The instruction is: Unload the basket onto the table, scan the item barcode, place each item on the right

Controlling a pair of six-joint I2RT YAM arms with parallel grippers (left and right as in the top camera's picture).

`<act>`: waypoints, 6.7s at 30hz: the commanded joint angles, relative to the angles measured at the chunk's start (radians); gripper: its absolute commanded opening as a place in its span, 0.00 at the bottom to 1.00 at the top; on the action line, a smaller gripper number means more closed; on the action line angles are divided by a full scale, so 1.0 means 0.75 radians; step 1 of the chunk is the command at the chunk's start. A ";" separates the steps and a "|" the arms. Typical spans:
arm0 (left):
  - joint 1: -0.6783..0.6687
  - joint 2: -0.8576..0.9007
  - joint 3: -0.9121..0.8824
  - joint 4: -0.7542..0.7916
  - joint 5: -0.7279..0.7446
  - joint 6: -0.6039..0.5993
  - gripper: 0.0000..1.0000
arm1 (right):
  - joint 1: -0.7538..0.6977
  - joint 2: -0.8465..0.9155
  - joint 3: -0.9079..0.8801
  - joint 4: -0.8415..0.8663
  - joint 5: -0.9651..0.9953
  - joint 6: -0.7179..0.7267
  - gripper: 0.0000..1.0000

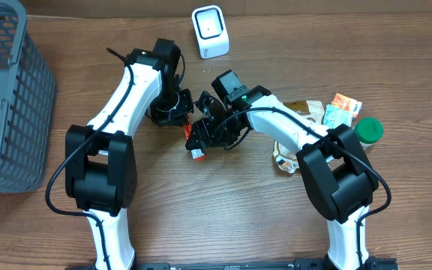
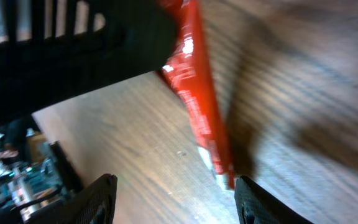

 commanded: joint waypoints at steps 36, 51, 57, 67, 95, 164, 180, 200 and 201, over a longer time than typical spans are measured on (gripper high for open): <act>-0.009 0.011 0.026 -0.029 -0.019 0.030 0.04 | 0.067 0.065 -0.011 0.118 0.148 0.004 0.55; -0.009 0.011 0.026 -0.032 -0.019 0.030 0.04 | 0.095 0.065 -0.112 0.160 0.149 0.004 0.49; -0.007 0.011 0.026 -0.034 -0.024 0.031 0.04 | 0.090 0.065 -0.112 0.171 0.149 0.004 0.44; -0.006 0.011 0.026 -0.035 -0.024 0.035 0.04 | 0.077 0.065 -0.112 0.173 0.149 0.020 0.41; -0.006 0.011 0.026 -0.068 -0.069 0.013 0.04 | 0.063 0.065 -0.112 0.221 0.149 0.025 0.27; -0.094 0.275 0.132 -0.052 -0.365 -0.161 0.04 | -0.116 0.065 -0.113 0.128 0.199 0.166 0.63; -0.049 0.275 0.437 -0.355 -0.367 -0.226 0.04 | -0.109 0.065 -0.113 0.234 -0.322 0.155 0.43; -0.039 0.275 0.437 -0.355 -0.147 -0.121 0.04 | -0.046 0.065 -0.113 0.397 -0.409 0.161 0.48; -0.035 0.275 0.437 -0.355 -0.141 -0.121 0.04 | -0.041 0.065 -0.113 0.398 -0.408 0.161 0.48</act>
